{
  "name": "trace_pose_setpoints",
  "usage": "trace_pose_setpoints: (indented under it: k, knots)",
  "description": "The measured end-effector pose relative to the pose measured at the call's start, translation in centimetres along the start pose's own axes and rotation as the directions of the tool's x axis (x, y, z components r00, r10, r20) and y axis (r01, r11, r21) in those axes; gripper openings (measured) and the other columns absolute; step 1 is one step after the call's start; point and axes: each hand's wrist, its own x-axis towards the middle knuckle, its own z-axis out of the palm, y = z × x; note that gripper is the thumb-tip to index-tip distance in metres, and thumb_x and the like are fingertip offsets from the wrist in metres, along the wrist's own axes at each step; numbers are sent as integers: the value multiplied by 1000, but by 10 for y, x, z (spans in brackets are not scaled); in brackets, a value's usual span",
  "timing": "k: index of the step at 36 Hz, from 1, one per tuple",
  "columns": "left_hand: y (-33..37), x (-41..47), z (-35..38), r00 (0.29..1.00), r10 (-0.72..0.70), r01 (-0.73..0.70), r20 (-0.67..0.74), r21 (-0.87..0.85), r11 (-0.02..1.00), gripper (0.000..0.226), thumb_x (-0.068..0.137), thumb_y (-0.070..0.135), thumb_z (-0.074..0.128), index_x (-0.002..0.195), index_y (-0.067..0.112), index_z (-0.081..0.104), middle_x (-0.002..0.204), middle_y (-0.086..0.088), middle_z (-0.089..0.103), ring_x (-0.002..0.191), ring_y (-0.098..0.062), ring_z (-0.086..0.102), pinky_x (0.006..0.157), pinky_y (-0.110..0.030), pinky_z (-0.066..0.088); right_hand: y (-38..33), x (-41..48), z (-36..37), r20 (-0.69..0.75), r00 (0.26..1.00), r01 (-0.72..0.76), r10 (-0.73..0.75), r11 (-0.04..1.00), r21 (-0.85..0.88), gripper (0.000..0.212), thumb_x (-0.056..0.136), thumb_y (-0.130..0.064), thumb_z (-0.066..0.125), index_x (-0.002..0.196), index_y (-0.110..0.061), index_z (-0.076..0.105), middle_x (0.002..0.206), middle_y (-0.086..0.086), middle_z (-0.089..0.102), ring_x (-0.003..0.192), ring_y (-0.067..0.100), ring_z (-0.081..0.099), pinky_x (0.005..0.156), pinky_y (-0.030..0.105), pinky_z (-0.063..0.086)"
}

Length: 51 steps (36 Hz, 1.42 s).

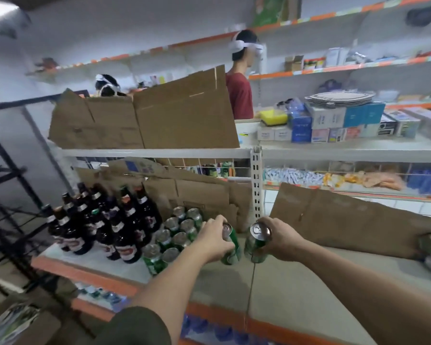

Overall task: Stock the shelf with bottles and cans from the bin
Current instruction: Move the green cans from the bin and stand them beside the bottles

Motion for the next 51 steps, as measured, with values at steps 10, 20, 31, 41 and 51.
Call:
trace_pose_setpoints:
  k: [10,20,31,41,51]
  knots:
    - [-32,49,5,993,-46,39,113,62,997,69,79,17,74,143,16,47,139,-11,56,127,-32,53,101,-40,50,20,56,26,120,992,-15,25,996,-89,63,73,-13,74,129,-27,48,121,-2,57,110,22,56,90,28,46]
    - [-50,115,28,957,54,-81,287,83,993,75,85,15,73,153,20,40,147,-12,52,128,-31,56,104,-39,50,22,90,42,113,985,-121,128,990,-68,48,84,-5,64,125,-18,42,118,9,54,104,26,55,84,34,52]
    - [-77,172,29,878,201,-281,435,126,951,61,78,8,77,133,22,53,132,-8,62,116,-34,62,94,-45,56,25,120,83,70,955,-286,289,957,-50,42,90,-14,60,126,-31,46,122,3,58,113,28,56,84,36,53]
    - [-95,190,32,833,272,-335,481,50,941,69,78,6,77,140,23,51,139,-11,51,123,-36,56,100,-42,51,29,134,105,16,959,-282,284,955,-92,58,78,-3,69,126,-30,51,123,5,59,112,28,58,91,38,55]
    - [-93,185,26,872,146,-205,467,79,976,77,76,46,82,137,12,48,141,-12,53,123,-33,56,100,-45,51,24,138,103,39,959,-281,282,960,-14,82,73,-25,83,137,-34,32,118,2,65,104,26,65,78,31,59]
